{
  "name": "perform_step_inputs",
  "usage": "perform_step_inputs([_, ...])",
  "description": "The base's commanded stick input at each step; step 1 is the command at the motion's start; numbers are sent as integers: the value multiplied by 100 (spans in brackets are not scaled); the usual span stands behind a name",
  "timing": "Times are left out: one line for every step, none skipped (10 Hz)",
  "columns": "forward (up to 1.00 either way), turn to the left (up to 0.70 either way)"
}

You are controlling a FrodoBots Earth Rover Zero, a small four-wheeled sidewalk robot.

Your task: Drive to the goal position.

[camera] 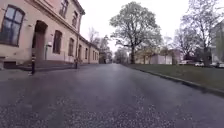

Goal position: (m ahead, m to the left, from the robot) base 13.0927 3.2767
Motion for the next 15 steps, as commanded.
perform_step_inputs([85, 0])
perform_step_inputs([85, 0])
perform_step_inputs([85, 0])
perform_step_inputs([85, 0])
perform_step_inputs([85, 0])
perform_step_inputs([85, 0])
perform_step_inputs([85, 0])
perform_step_inputs([85, 0])
perform_step_inputs([85, 0])
perform_step_inputs([85, 0])
perform_step_inputs([85, 0])
perform_step_inputs([85, 0])
perform_step_inputs([85, 0])
perform_step_inputs([85, 0])
perform_step_inputs([85, 0])
